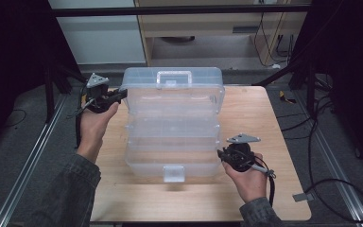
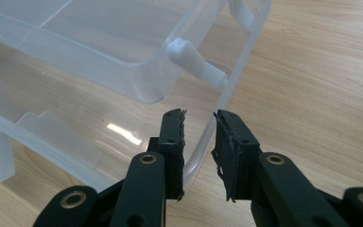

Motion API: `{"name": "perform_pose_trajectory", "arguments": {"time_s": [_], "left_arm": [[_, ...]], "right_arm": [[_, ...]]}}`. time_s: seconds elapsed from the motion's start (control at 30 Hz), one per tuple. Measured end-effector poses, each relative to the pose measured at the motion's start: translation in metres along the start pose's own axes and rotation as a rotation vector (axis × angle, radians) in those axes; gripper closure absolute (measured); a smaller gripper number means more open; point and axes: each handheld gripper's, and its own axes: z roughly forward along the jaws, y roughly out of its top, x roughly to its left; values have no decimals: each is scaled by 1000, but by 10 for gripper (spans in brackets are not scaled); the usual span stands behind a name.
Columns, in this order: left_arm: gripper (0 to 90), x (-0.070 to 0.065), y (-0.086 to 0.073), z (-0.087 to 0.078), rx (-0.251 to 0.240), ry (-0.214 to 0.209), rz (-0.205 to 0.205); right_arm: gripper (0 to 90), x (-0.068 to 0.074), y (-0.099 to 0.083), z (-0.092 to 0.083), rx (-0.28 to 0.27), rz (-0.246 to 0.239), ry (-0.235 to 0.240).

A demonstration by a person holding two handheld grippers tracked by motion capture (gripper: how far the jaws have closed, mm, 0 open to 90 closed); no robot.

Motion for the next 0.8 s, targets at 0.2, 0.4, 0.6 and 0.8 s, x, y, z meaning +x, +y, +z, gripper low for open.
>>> {"name": "perform_pose_trajectory", "arguments": {"time_s": [0.2,0.4,0.6,0.8], "left_arm": [[779,-2,0,1,-7,17,8],[780,-2,0,4,-22,30,9],[782,-1,0,7,-32,33,8],[785,0,1,10,-37,39,0]], "right_arm": [[725,0,0,0,-3,-3,-1],[727,0,0,0,-3,3,0],[730,-1,0,1,-8,2,1],[732,-1,0,1,-6,6,2]]}}
